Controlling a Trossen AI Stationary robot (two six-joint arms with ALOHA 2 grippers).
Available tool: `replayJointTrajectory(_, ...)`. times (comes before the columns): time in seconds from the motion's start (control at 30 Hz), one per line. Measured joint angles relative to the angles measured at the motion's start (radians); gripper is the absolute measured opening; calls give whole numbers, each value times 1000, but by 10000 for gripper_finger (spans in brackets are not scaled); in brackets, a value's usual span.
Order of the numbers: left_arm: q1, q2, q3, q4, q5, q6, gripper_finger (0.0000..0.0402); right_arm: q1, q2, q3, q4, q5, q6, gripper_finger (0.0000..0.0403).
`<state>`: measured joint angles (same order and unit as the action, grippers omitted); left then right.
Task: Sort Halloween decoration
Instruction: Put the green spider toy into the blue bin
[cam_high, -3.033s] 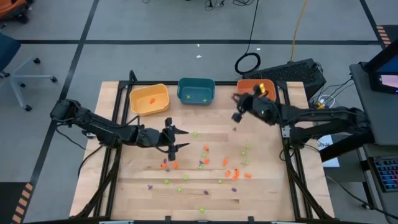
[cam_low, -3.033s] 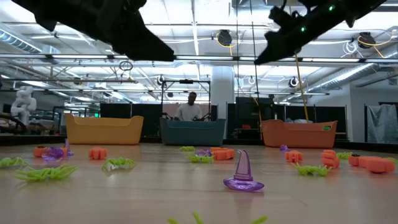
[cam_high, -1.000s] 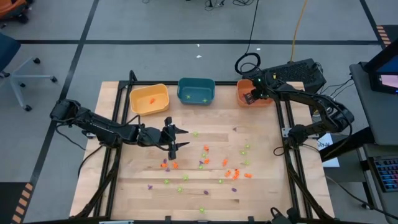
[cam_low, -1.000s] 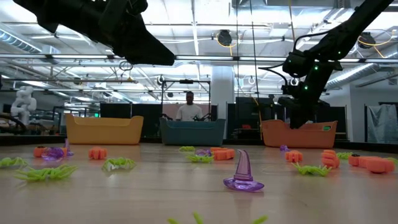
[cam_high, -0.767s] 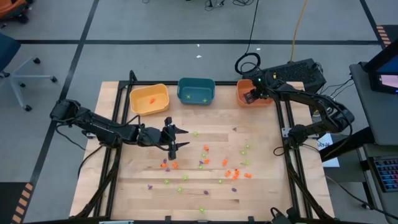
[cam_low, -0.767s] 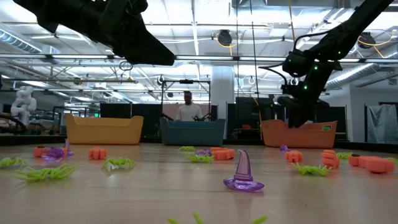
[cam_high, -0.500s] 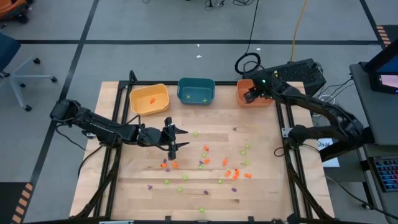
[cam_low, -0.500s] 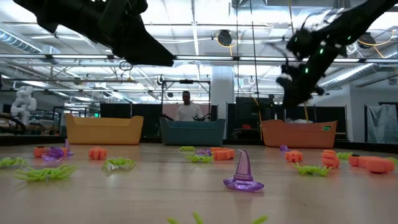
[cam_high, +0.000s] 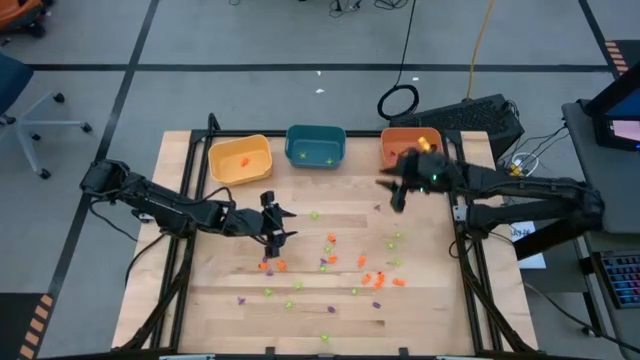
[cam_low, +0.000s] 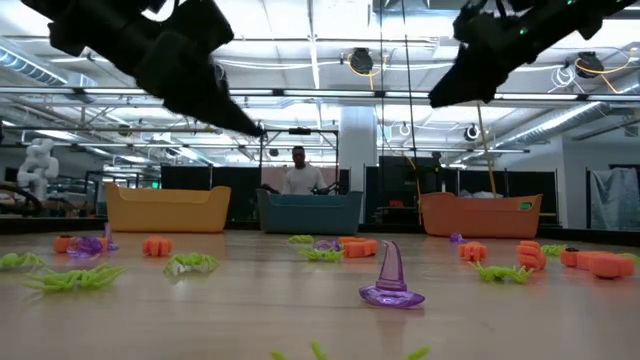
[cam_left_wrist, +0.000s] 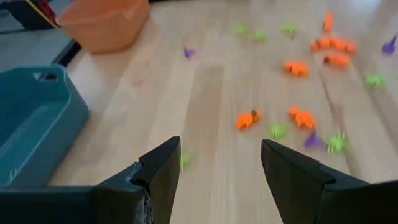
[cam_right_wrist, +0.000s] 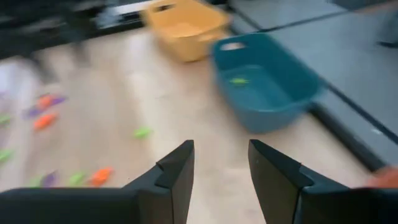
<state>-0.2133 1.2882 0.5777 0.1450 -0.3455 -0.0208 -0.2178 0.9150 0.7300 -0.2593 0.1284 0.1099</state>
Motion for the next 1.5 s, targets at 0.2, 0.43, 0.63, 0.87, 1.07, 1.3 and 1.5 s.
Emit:
replayJointTrajectory(0.2,-65,0,1,-218,79,-25,223,246,99,-8,63,46,23,137)
replayJointTrajectory(0.43,-195,0,2,-292,97,-78,223,432,331,-93,516,108,-40,137)
replayJointTrajectory(0.63,-183,25,2,-155,-35,-15,223,488,570,-94,809,111,-76,137)
replayJointTrajectory(0.87,-32,166,22,-16,-27,133,223,507,791,-95,1038,190,-47,137)
replayJointTrajectory(1.07,74,311,103,-14,13,206,223,514,882,-95,1065,346,3,137)
replayJointTrajectory(1.3,148,454,220,-5,82,236,223,513,889,-94,1071,348,1,137)
replayJointTrajectory(1.5,211,515,266,-72,83,201,223,513,889,-94,1072,348,-1,137)
